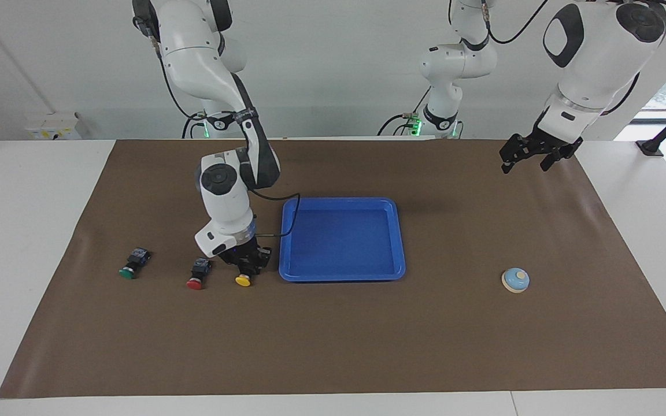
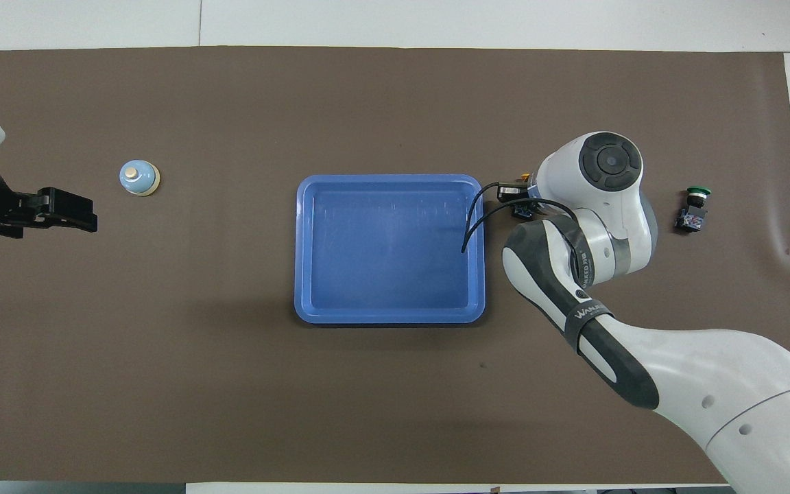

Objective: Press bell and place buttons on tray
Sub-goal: 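Carry the yellow button into the blue tray and release it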

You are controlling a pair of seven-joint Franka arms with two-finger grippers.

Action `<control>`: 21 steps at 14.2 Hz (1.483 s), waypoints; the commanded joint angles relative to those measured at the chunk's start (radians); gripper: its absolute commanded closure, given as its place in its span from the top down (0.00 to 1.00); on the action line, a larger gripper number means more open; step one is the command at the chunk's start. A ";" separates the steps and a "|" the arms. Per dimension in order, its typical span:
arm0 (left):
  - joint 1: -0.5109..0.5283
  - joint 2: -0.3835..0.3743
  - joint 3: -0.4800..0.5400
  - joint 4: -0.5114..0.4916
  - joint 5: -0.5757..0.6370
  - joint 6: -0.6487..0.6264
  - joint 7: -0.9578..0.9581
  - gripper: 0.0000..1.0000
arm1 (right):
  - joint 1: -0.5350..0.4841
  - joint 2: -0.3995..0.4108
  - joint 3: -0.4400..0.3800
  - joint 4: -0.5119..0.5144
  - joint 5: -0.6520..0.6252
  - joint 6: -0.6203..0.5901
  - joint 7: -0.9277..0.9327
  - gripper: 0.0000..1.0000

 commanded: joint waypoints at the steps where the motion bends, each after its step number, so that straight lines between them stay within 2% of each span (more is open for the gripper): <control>1: -0.007 -0.007 0.008 -0.006 -0.022 -0.010 0.000 1.00 | -0.002 -0.024 0.002 0.048 -0.018 -0.094 0.023 0.00; 4: -0.008 -0.008 0.008 0.000 -0.021 -0.012 -0.003 1.00 | 0.033 -0.036 0.003 0.165 -0.012 -0.266 0.019 0.00; 7: 0.004 -0.010 0.010 0.003 -0.019 -0.007 -0.003 1.00 | 0.148 -0.043 0.005 0.223 0.000 -0.355 0.029 0.00; 11: 0.009 -0.011 0.013 0.003 -0.019 -0.006 -0.003 1.00 | 0.234 -0.049 0.005 0.144 0.005 -0.290 0.039 0.00; 15: 0.010 -0.011 0.013 0.003 -0.019 -0.006 -0.003 1.00 | 0.273 -0.053 0.005 -0.006 0.017 -0.121 0.078 0.00; 18: 0.009 -0.011 0.013 0.003 -0.019 -0.006 -0.003 1.00 | 0.273 -0.058 0.006 -0.022 0.019 -0.115 0.107 0.00; 19: 0.009 -0.011 0.013 0.003 -0.019 -0.006 -0.003 1.00 | 0.274 -0.058 0.006 -0.020 0.019 -0.115 0.139 0.87; 20: 0.009 -0.011 0.013 0.003 -0.019 -0.006 -0.003 1.00 | 0.284 -0.058 0.009 -0.007 0.019 -0.128 0.172 1.00; 21: 0.009 -0.011 0.013 0.003 -0.019 -0.006 -0.003 1.00 | 0.284 -0.072 0.009 -0.005 0.019 -0.141 0.191 1.00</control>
